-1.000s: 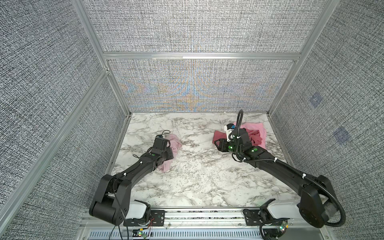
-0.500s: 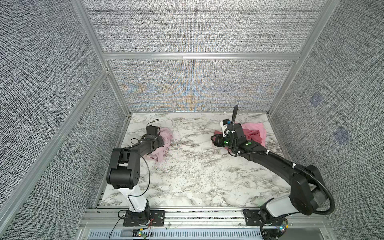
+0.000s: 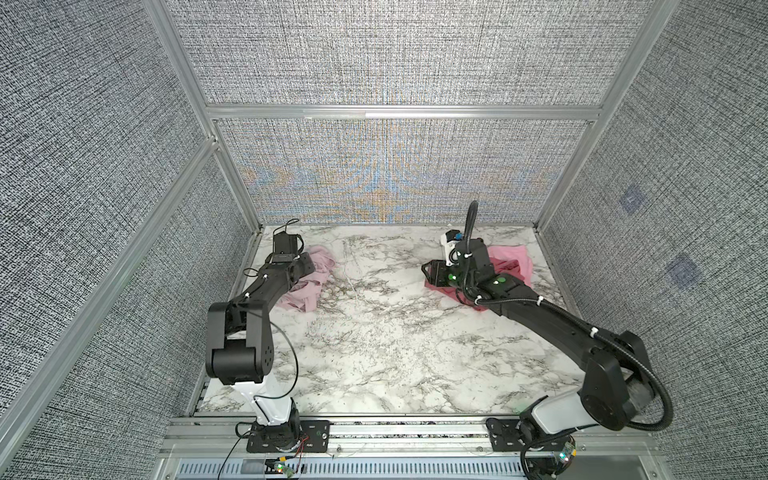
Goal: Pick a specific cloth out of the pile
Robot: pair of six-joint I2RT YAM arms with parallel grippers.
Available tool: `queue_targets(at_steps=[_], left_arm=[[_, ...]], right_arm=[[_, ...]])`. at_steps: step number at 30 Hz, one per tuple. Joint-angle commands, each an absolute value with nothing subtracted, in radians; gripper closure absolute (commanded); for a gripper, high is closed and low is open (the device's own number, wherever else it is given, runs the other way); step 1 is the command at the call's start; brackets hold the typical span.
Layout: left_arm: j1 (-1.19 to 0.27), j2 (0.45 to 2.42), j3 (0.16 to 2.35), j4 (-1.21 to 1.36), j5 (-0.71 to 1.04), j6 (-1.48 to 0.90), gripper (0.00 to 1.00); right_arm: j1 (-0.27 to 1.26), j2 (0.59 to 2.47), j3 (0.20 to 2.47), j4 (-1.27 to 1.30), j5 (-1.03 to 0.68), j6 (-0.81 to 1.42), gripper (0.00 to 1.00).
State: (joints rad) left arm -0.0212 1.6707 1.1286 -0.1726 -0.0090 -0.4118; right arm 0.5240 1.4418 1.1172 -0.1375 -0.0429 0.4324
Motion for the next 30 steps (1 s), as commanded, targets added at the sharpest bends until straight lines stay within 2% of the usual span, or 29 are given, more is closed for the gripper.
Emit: queue_targets(at_steps=[1, 6, 8, 9, 10, 12, 16, 22, 30], left_arm=[[-0.046, 1.546, 1.080, -0.243, -0.059, -0.396, 0.52], [-0.069, 1.315, 0.943, -0.171, -0.124, -0.359, 0.46], [-0.069, 1.240, 0.859, -0.070, -0.140, -0.296, 0.26], [-0.069, 1.207, 0.817, -0.018, -0.162, -0.286, 0.09], [-0.070, 1.181, 0.786, 0.021, -0.184, -0.276, 0.02], [-0.070, 1.148, 0.728, 0.092, -0.225, -0.245, 0.01], [-0.070, 1.113, 0.609, 0.270, -0.283, -0.163, 0.01], [-0.069, 1.115, 0.500, 0.429, -0.382, -0.114, 0.01], [-0.068, 1.182, 0.374, 0.677, -0.399, 0.011, 0.01]], right_arm=[[0.511, 1.381, 1.095, -0.183, 0.047, 0.396, 0.47], [0.437, 1.256, 1.020, -0.213, 0.201, 0.343, 0.46], [0.403, 1.212, 0.969, -0.200, 0.306, 0.329, 0.46], [0.383, 1.193, 0.937, -0.185, 0.349, 0.317, 0.45], [0.359, 1.179, 0.893, -0.171, 0.382, 0.306, 0.44], [0.319, 1.165, 0.837, -0.145, 0.426, 0.296, 0.36], [0.264, 1.169, 0.711, 0.002, 0.508, 0.242, 0.30], [0.209, 1.202, 0.549, 0.270, 0.582, 0.158, 0.28], [0.187, 1.282, 0.351, 0.744, 0.607, 0.021, 0.27]])
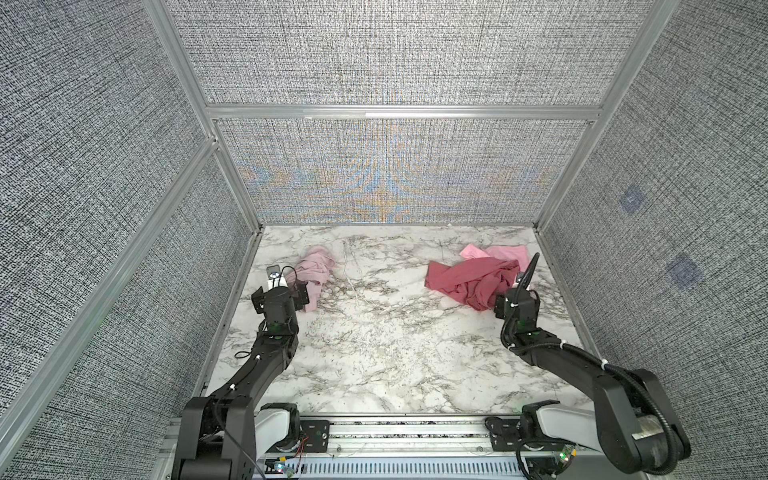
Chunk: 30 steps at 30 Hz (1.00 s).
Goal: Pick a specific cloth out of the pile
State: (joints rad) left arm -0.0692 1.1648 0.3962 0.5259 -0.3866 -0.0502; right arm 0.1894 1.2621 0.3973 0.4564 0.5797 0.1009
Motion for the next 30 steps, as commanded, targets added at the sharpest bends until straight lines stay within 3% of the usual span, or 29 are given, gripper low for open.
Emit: queue_targets(at_steps=[1, 8, 14, 19, 27, 30], left_arm=[[-0.068, 1.196, 0.360, 0.711, -0.396, 0.017, 0.01], [-0.069, 1.310, 0.266, 0.976, -0.303, 0.020, 0.01], [-0.067, 1.443, 0.177, 1.270, -0.218, 0.024, 0.02], [-0.068, 1.550, 0.135, 1.446, -0.211, 0.035, 0.02], [-0.066, 1.538, 0.156, 1.384, -0.194, 0.029, 0.01], [-0.064, 1.539, 0.158, 1.380, -0.191, 0.028, 0.01]], right_arm=[[0.186, 1.300, 0.323, 0.823, 0.606, 0.001, 0.27], [0.179, 1.448, 0.257, 1.130, 0.588, -0.076, 0.26], [0.162, 1.503, 0.280, 1.115, 0.527, -0.068, 0.25], [0.079, 1.493, 0.293, 1.056, 0.344, -0.018, 0.25], [-0.014, 1.538, 0.329, 0.997, 0.130, 0.028, 0.24], [-0.015, 1.542, 0.325, 1.012, 0.129, 0.028, 0.13]])
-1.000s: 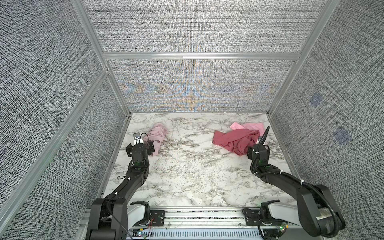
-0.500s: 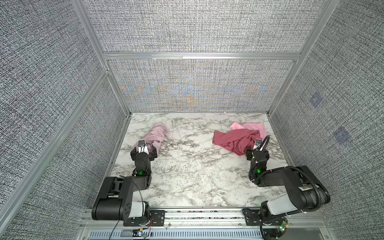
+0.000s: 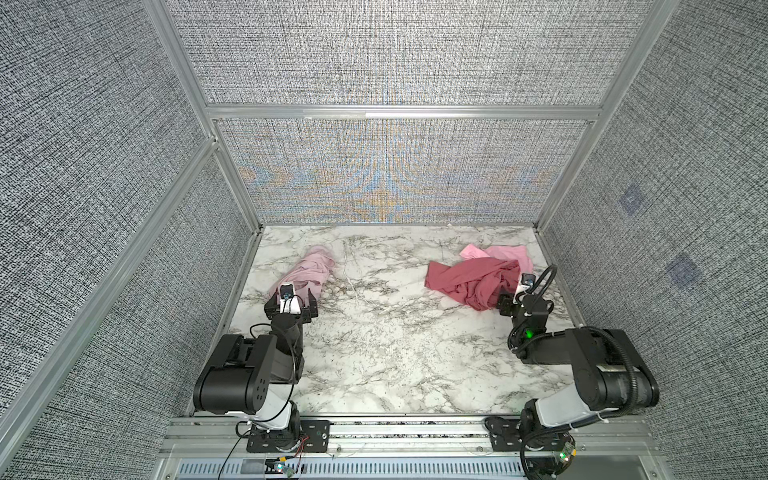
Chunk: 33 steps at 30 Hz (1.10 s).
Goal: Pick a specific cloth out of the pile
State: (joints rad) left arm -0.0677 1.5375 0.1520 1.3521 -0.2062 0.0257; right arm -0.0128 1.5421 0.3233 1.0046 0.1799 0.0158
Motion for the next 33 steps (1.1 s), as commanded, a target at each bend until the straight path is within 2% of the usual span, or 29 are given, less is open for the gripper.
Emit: queue_targets(at_steps=[1, 2, 33], left_arm=[[-0.064, 1.539, 0.158, 1.380, -0.190, 0.028, 0.01], [-0.063, 1.539, 0.159, 1.378, -0.189, 0.028, 0.01], [-0.059, 1.539, 0.163, 1.368, -0.201, 0.020, 0.01]], right_arm=[[-0.015, 1.545, 0.324, 1.023, 0.129, 0.028, 0.06], [-0.015, 1.545, 0.323, 1.025, 0.129, 0.028, 0.01], [-0.015, 1.543, 0.323, 1.023, 0.128, 0.028, 0.01]])
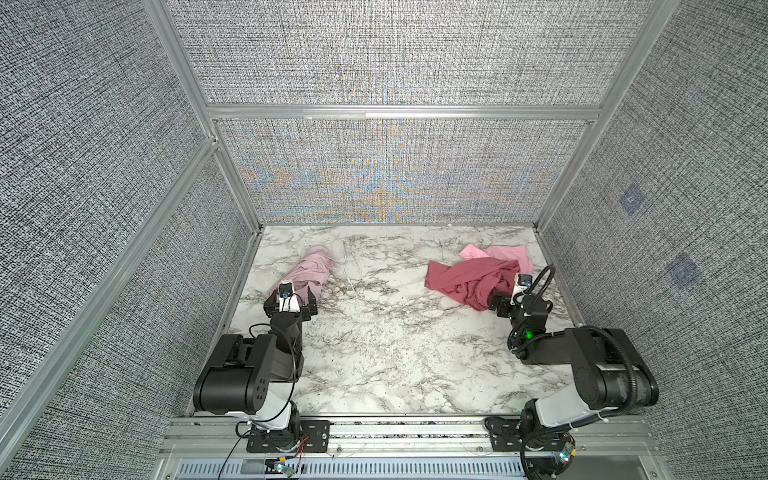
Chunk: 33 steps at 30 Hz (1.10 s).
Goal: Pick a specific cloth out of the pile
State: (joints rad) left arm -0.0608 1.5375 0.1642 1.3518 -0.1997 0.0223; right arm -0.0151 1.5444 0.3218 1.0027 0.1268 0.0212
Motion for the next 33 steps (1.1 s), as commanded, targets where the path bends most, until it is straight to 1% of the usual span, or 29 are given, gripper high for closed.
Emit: queue_targets(at_steps=[1, 17, 24, 25, 27, 28, 30, 33], left_arm=[[-0.059, 1.539, 0.163, 1.368, -0.200, 0.021, 0.01], [-0.060, 1.537, 0.160, 1.374, -0.201, 0.021, 0.01], [-0.060, 1.553, 0.071, 1.569, -0.207, 0.029, 0.01], [-0.060, 1.552, 0.086, 1.538, -0.215, 0.025, 0.01], [-0.061, 1.541, 0.161, 1.373, -0.222, 0.017, 0.01], [-0.061, 1.531, 0.175, 1.331, -0.223, 0.006, 0.01], [-0.060, 1.524, 0.156, 1.363, -0.179, 0.028, 0.01], [-0.061, 1.544, 0.100, 1.498, -0.113, 0.062, 0.01]], right_arm=[[-0.015, 1.544, 0.321, 1.023, 0.129, 0.028, 0.01], [-0.015, 1.547, 0.321, 1.029, 0.129, 0.028, 0.01], [-0.015, 1.546, 0.323, 1.026, 0.129, 0.028, 0.01], [-0.015, 1.546, 0.321, 1.028, 0.129, 0.028, 0.01], [-0.015, 1.546, 0.322, 1.029, 0.129, 0.028, 0.01], [-0.015, 1.547, 0.321, 1.029, 0.129, 0.028, 0.01], [-0.015, 1.547, 0.321, 1.029, 0.129, 0.028, 0.01], [-0.015, 1.546, 0.322, 1.028, 0.129, 0.028, 0.01]])
